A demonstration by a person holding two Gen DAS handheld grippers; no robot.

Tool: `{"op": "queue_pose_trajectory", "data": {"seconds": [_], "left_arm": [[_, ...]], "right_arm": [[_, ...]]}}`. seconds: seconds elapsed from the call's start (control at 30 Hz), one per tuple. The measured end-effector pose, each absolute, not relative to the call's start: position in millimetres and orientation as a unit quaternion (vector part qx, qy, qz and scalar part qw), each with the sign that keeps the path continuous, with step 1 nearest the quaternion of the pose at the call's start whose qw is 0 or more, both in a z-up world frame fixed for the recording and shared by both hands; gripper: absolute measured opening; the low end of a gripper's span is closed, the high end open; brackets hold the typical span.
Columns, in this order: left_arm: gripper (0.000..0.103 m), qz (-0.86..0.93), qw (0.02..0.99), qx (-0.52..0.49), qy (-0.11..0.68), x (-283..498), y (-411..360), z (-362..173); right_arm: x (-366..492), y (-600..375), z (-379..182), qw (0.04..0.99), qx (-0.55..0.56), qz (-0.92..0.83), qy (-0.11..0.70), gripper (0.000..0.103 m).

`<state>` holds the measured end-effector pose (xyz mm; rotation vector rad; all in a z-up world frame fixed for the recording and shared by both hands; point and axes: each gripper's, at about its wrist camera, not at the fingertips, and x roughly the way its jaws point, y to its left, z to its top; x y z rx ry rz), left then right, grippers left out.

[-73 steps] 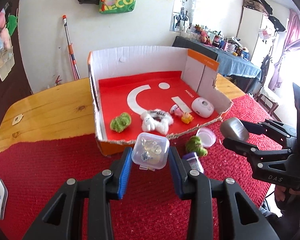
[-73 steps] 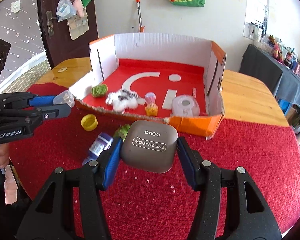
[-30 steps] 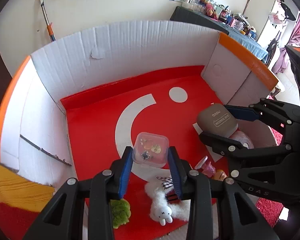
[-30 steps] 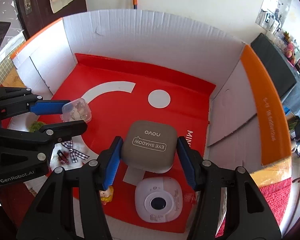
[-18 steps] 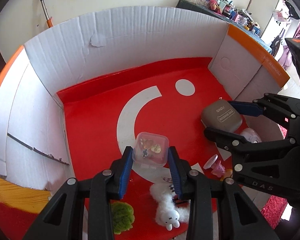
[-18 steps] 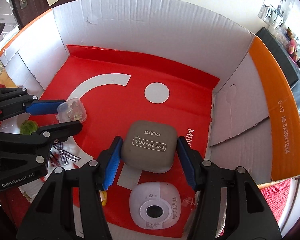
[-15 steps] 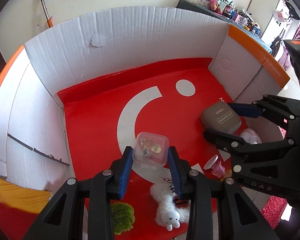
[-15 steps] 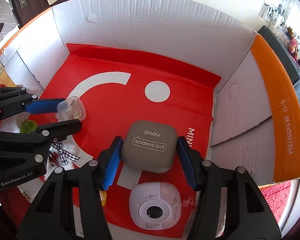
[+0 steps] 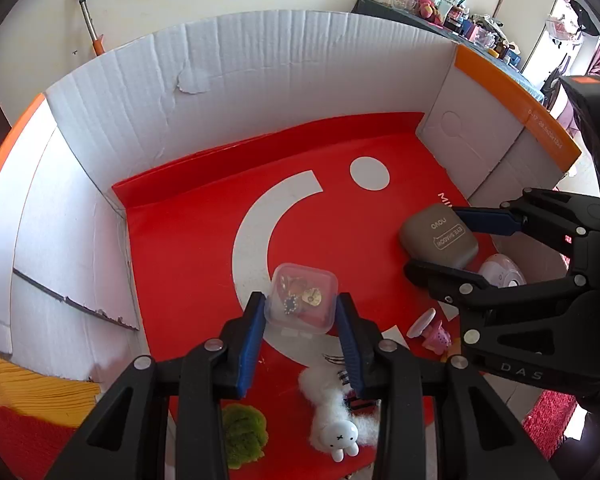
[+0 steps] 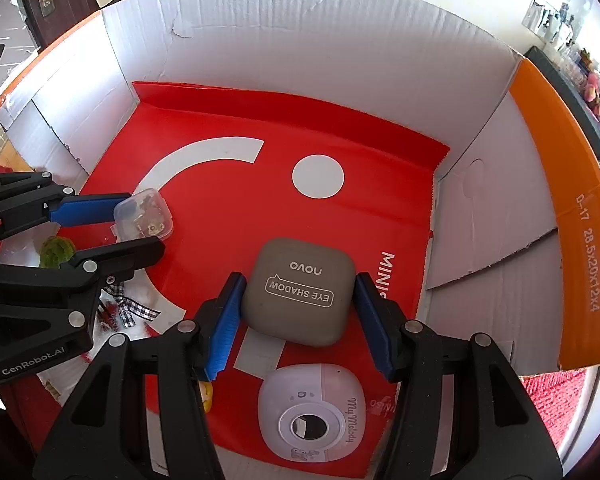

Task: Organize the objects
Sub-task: 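Lower both held items to the box floor and open both tools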

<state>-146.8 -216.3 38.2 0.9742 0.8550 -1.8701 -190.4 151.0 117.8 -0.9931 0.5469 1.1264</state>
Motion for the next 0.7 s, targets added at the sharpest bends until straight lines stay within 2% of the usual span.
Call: {"op": "queue_pose_trajectory", "data": {"seconds": [0.07,0.7], "left_arm": [[0.038,-0.746,0.42,0.388,0.342,-146.4,-216.1,38.3],[0.04,-0.746,0.419,0.385,0.345,-145.7,-215.9,36.9]], "right_arm": [[-191.4,158.4,120.6,0.672,-0.456,0.54,0.222,0.054],[-192.2,161.5,124.6,0.662,-0.459,0.551,0.218,0.054]]}}
